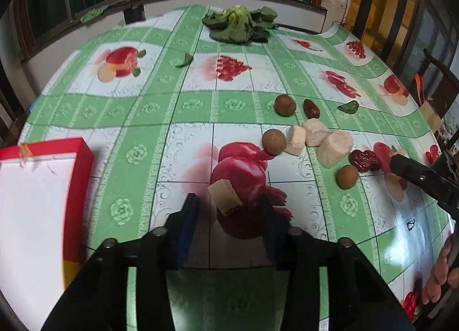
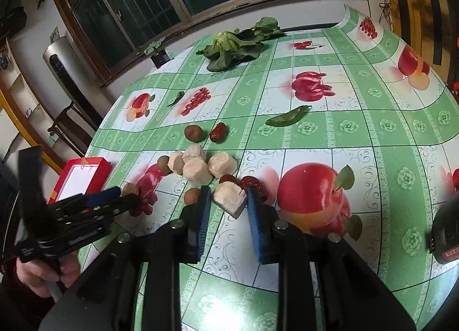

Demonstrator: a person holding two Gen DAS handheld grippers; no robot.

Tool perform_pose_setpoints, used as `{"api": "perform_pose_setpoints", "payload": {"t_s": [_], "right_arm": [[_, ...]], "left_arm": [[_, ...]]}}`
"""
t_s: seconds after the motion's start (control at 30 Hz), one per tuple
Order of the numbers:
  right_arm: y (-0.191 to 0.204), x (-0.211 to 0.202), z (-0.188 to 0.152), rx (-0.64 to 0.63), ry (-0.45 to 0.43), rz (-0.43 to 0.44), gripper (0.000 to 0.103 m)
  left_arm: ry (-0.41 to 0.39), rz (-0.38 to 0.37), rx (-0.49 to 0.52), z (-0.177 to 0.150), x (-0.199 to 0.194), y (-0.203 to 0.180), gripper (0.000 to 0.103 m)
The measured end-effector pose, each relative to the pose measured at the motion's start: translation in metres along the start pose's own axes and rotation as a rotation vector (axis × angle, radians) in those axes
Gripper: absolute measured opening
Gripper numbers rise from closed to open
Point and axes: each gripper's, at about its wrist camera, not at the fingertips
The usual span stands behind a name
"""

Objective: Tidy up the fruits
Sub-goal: 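Grasp a white cube with the right gripper while the left gripper grasps another, then carry both white cubes over the red tray and open both grippers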

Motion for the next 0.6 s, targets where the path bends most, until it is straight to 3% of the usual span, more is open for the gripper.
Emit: {"api": "perform_pose_setpoints", "payload": {"t_s": [0.07,0.23,0.6], "right_arm": [[-0.001,0.0,0.0,0.0,-0.003,-0.007,0.027],[0.0,-0.001,0.0,-0.011,-0.019,-0.025,0.027],[-0.011,-0.016,0.002,0.01,-0.123,-0.109,0.027]], "left_arm": [[-0.031,-0.015,0.007,-0.001,-0.001,0.002,0.016],[-0.064,-0.023,-0.01,-0.003,-0.015,0.009,0.016],[-0.209,0.003,-0.006,-0.032,-0.104,0.03,0.016]]}}
Point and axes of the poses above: each gripper's, at about its wrist camera, not at the fingertips, and x roughly the way its jaws point, y to its left, z to its top, and after that the axes turned 1 degree about -y, right-handed
